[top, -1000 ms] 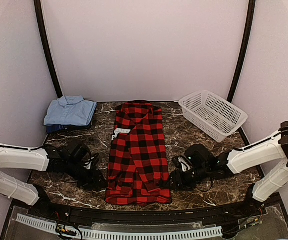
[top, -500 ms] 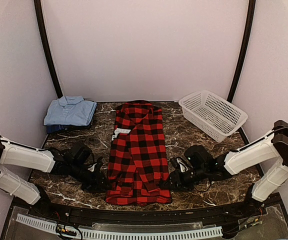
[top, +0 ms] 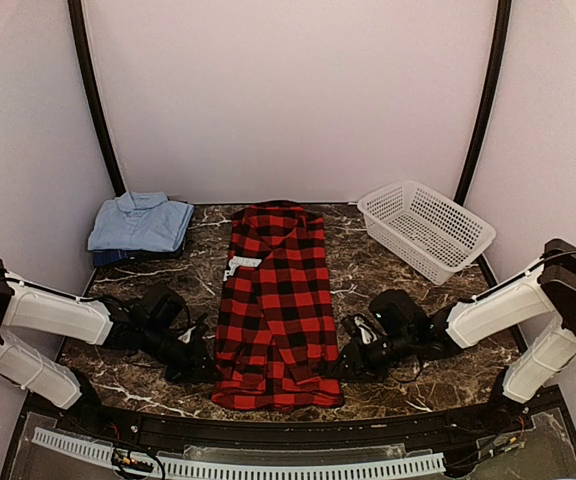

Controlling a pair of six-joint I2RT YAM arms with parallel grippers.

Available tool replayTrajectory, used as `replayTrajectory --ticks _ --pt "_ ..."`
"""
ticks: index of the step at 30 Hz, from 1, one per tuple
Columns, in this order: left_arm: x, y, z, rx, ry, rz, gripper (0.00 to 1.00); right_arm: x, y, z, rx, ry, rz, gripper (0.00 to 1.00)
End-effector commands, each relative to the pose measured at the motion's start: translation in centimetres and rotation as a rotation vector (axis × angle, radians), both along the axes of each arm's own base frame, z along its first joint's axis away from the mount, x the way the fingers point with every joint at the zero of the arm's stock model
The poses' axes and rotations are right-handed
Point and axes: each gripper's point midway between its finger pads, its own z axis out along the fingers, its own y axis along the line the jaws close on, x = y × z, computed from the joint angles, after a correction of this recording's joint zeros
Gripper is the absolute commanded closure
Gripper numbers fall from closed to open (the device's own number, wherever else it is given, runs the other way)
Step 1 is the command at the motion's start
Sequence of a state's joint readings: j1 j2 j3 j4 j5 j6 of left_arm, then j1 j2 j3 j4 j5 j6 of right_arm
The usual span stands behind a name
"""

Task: Fold and stack the long sleeve shirts
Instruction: Pick up the rectangle-folded shirt from the center of the board.

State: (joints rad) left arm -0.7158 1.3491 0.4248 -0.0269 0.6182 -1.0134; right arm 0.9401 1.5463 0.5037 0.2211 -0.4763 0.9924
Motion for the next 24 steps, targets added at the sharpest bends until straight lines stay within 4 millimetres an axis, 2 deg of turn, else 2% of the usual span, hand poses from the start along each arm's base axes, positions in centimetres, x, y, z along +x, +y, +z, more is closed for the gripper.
replayTrajectory --ticks 1,10,13,18,24 --pt "0.6 -0.6 1.5 -0.039 -0.033 -0.014 0.93 0.4 0.2 -0.2 -0.001 0.003 0.005 0.69" --pt "0.6 -0.9 1.8 -0.055 -0.039 -0.023 1.0 0.4 0.6 -0.8 0.003 0.032 0.005 0.69" --pt "0.7 -1.0 2.1 -0.067 -0.043 -0.027 1.0 0.6 0.7 -0.5 0.007 0.027 0.005 0.76" --pt "0.7 -1.1 3.1 -0.068 -0.053 -0.039 1.0 1.1 0.9 0.5 0.018 0.008 0.001 0.98" --pt "1.3 -1.5 4.8 -0.075 -0.074 -0.04 1.0 1.9 1.4 2.6 0.043 -0.018 -0.006 1.0"
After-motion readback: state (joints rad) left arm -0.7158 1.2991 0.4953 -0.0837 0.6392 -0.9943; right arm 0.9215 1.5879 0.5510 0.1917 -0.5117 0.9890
